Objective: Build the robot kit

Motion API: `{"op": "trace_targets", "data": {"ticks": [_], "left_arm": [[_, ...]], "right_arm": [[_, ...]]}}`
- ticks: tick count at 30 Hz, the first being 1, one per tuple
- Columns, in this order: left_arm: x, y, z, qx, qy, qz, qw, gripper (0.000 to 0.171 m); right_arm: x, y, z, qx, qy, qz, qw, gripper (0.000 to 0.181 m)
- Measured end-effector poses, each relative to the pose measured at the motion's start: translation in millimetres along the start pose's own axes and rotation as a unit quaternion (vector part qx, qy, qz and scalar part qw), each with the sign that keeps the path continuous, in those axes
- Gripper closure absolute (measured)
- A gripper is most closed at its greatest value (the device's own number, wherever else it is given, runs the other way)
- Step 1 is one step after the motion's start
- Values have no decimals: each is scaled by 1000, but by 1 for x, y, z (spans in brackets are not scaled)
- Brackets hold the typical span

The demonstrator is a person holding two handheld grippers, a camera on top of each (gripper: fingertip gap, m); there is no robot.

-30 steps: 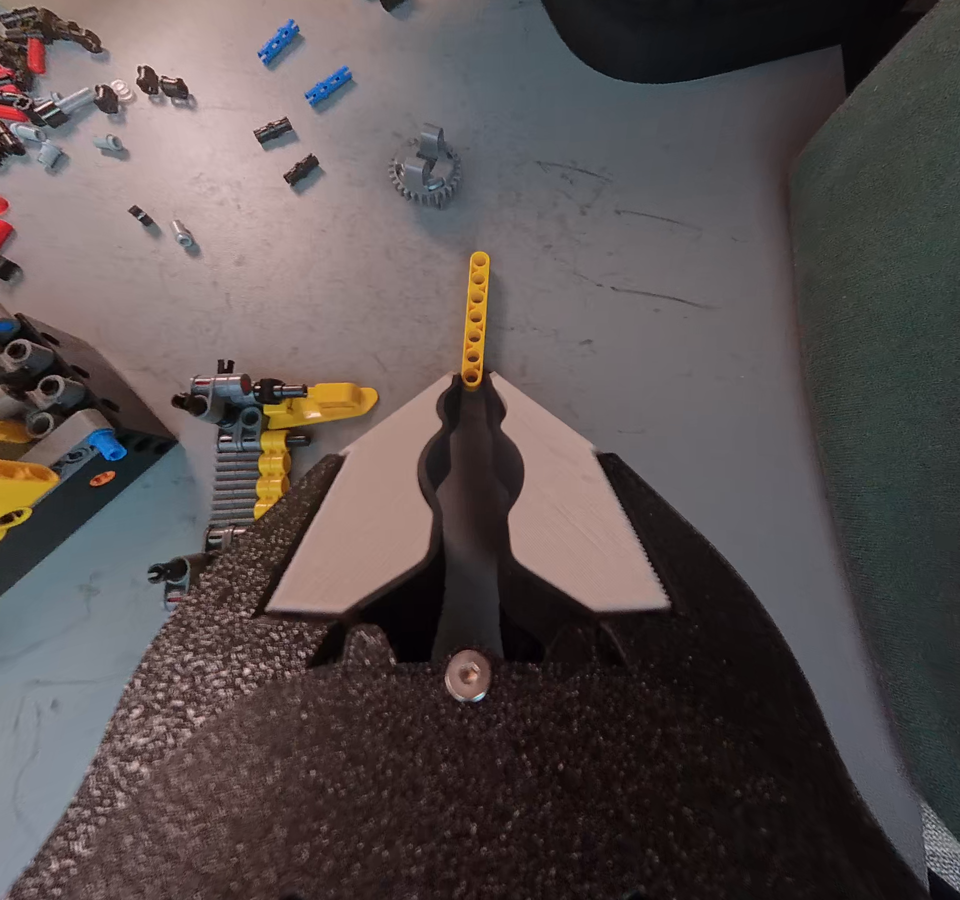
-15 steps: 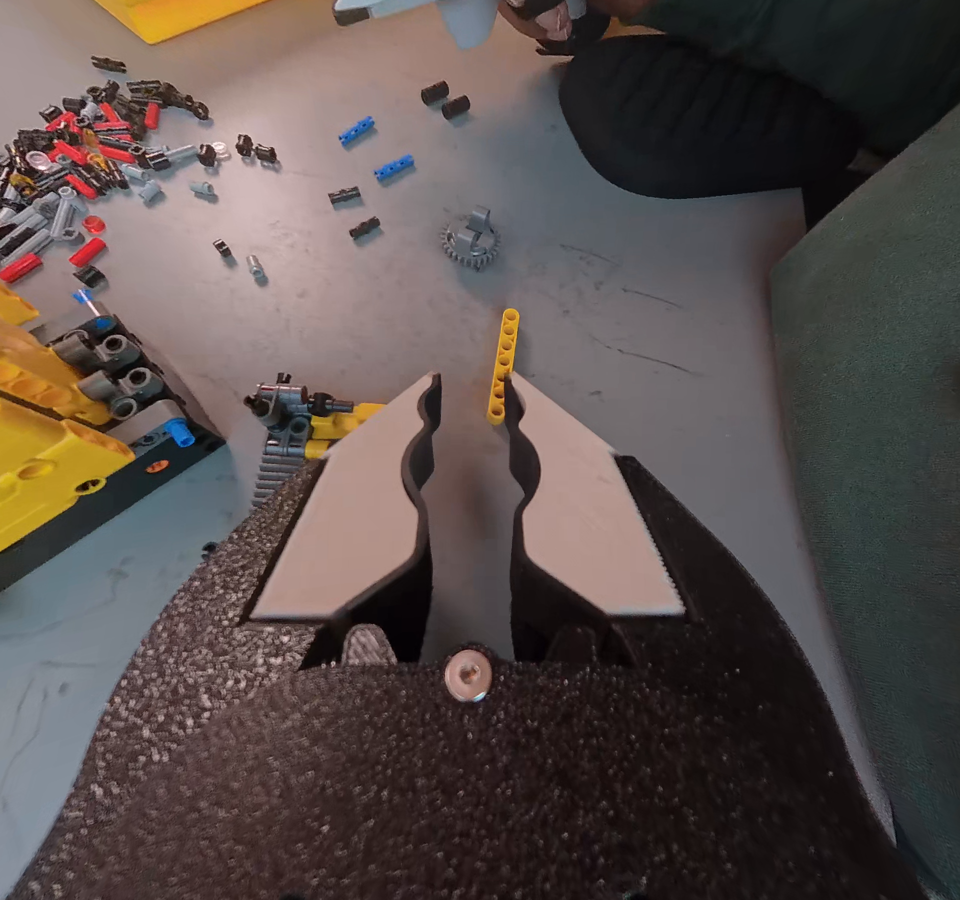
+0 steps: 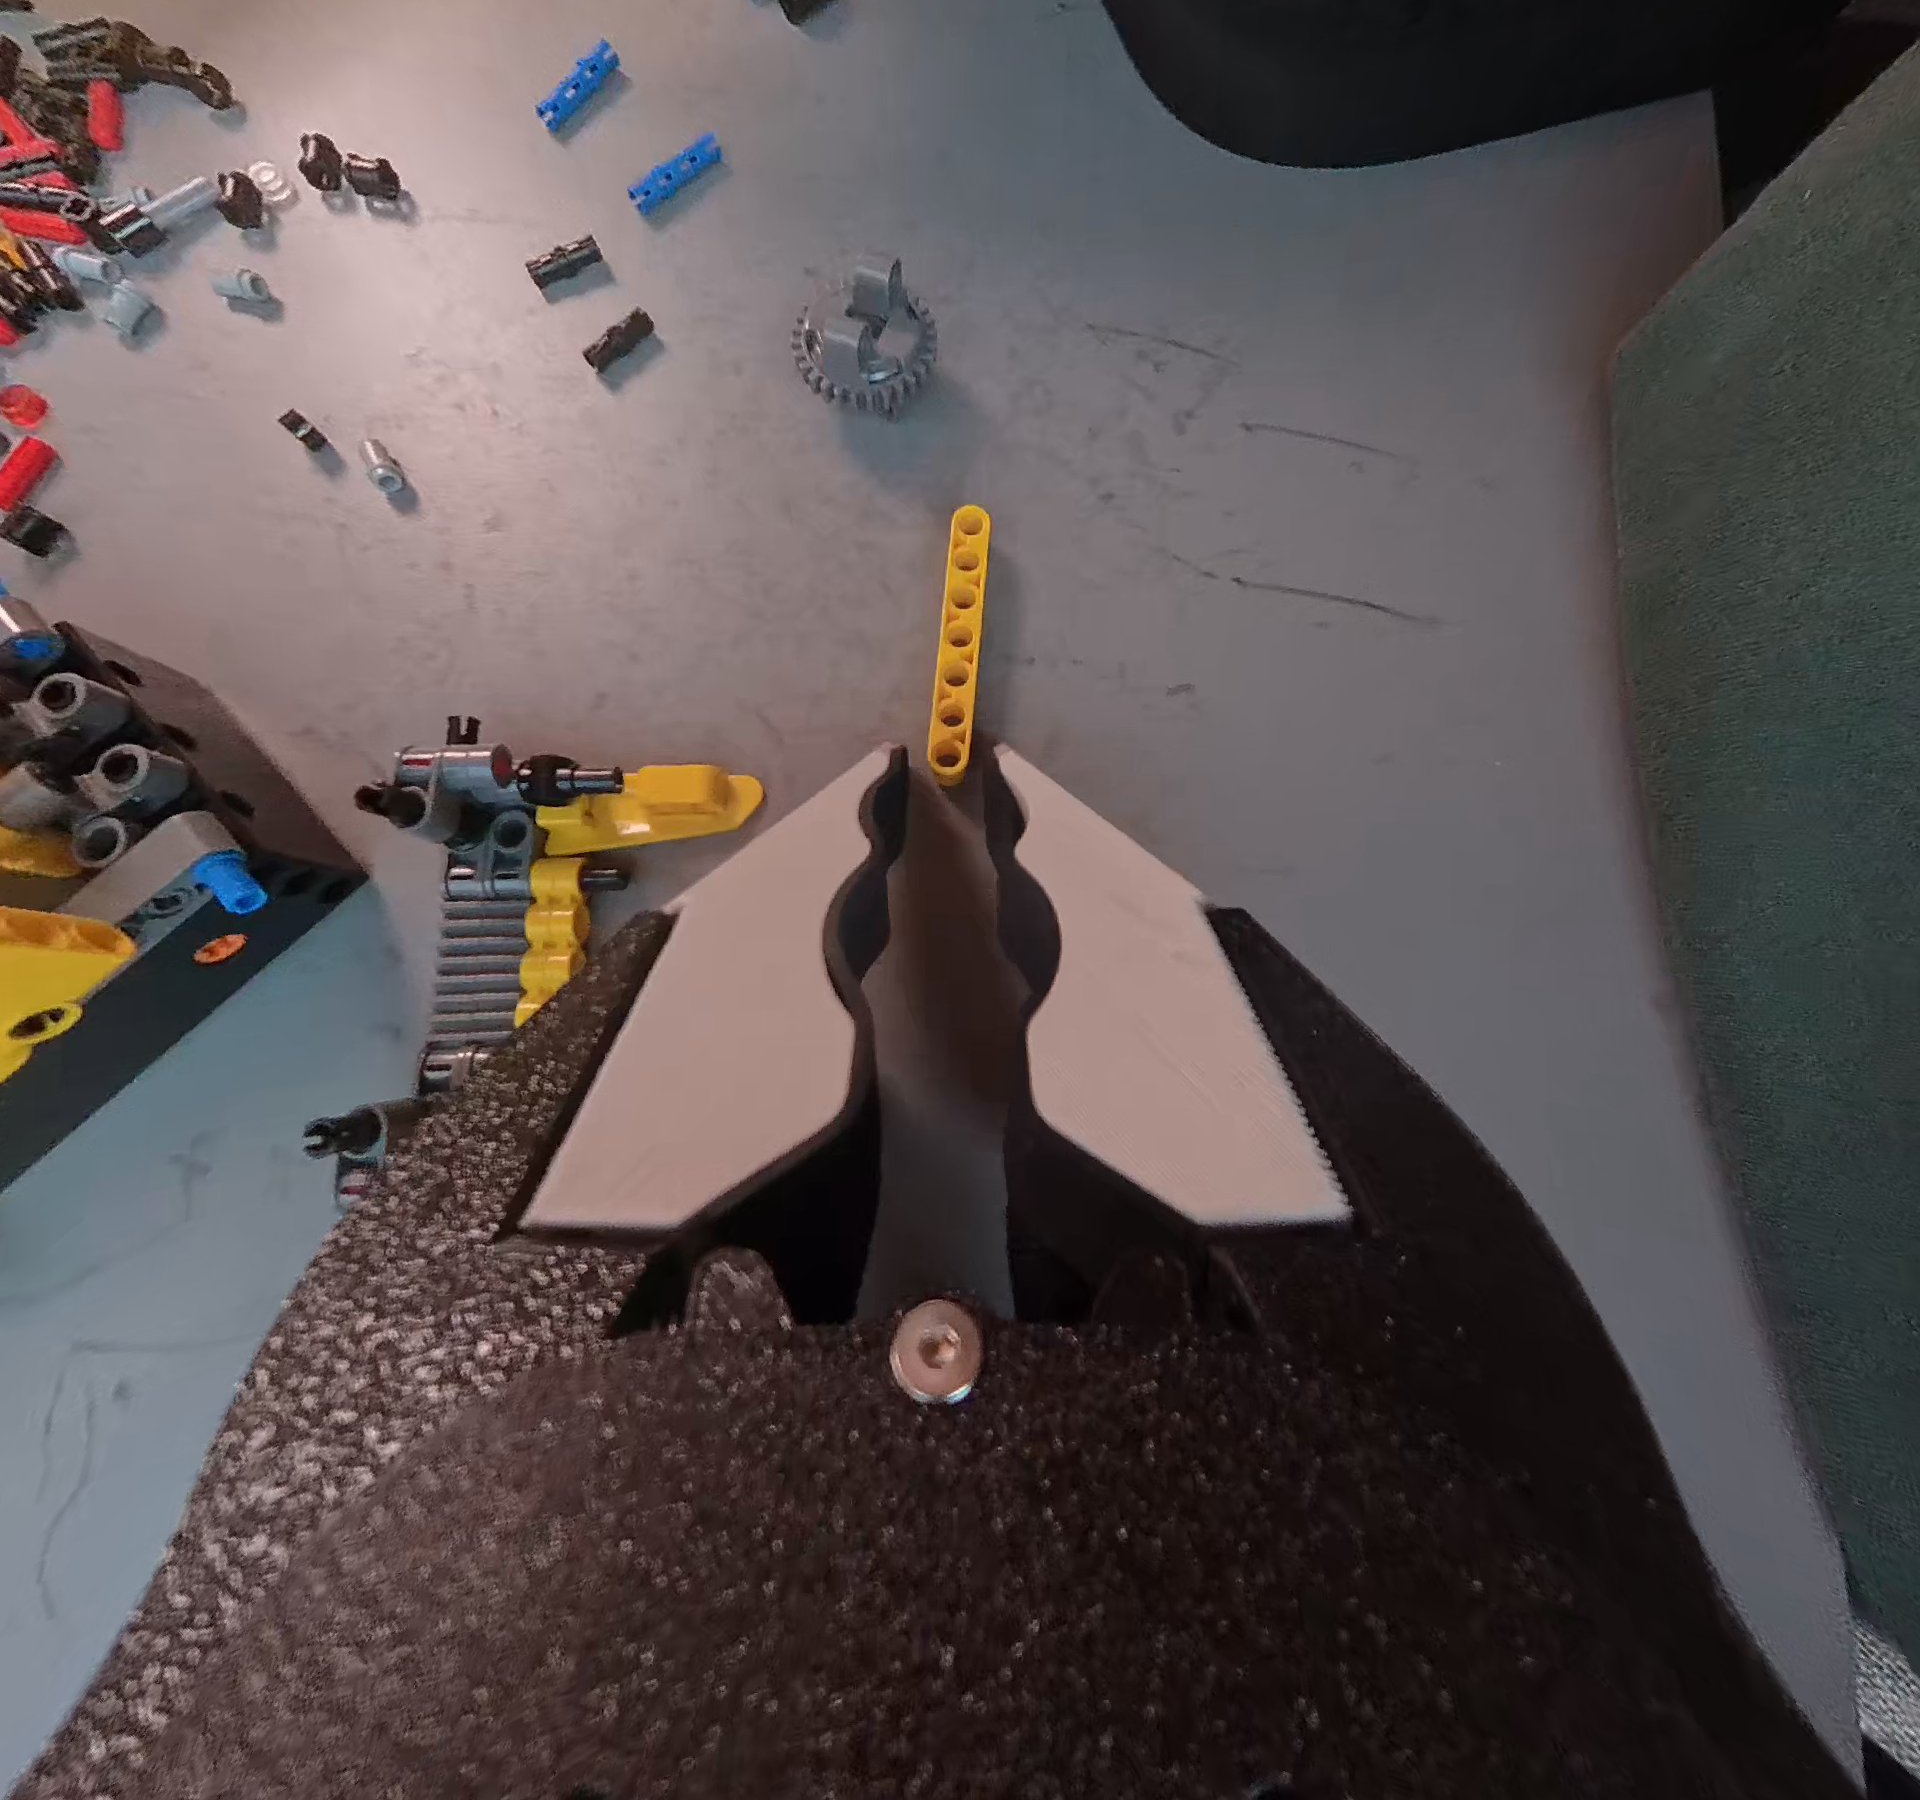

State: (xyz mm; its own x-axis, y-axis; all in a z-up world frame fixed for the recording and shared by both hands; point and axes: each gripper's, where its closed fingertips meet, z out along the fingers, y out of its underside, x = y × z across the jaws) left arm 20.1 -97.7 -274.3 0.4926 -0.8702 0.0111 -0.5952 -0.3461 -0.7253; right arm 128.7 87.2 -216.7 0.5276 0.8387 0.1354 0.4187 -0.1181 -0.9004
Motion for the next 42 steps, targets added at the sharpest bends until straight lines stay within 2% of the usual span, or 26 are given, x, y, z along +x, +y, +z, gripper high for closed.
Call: {"op": "trace_targets", "data": {"ticks": [5, 15, 22, 31, 42], "left_arm": [[-2, 0, 0, 0, -3, -3, 1000, 165], [-2, 0, 0, 0, -5, 2, 1000, 165], [-2, 0, 0, 0, -1, -3, 1000, 165], [-2, 0, 0, 0, -2, -1, 1000, 164], [-1, 0, 0, -1, -6, 2, 1000, 164]], "right_arm": [[-20, 18, 3, -59, -51, -55, 995, 158], [-37, 28, 8, -79, -80, -89, 990, 160], [-70, 33, 3, -102, -152, -132, 974, 166], [-70, 42, 5, -148, -159, -133, 967, 167], [-79, 48, 6, -219, -231, -168, 933, 173]]}}
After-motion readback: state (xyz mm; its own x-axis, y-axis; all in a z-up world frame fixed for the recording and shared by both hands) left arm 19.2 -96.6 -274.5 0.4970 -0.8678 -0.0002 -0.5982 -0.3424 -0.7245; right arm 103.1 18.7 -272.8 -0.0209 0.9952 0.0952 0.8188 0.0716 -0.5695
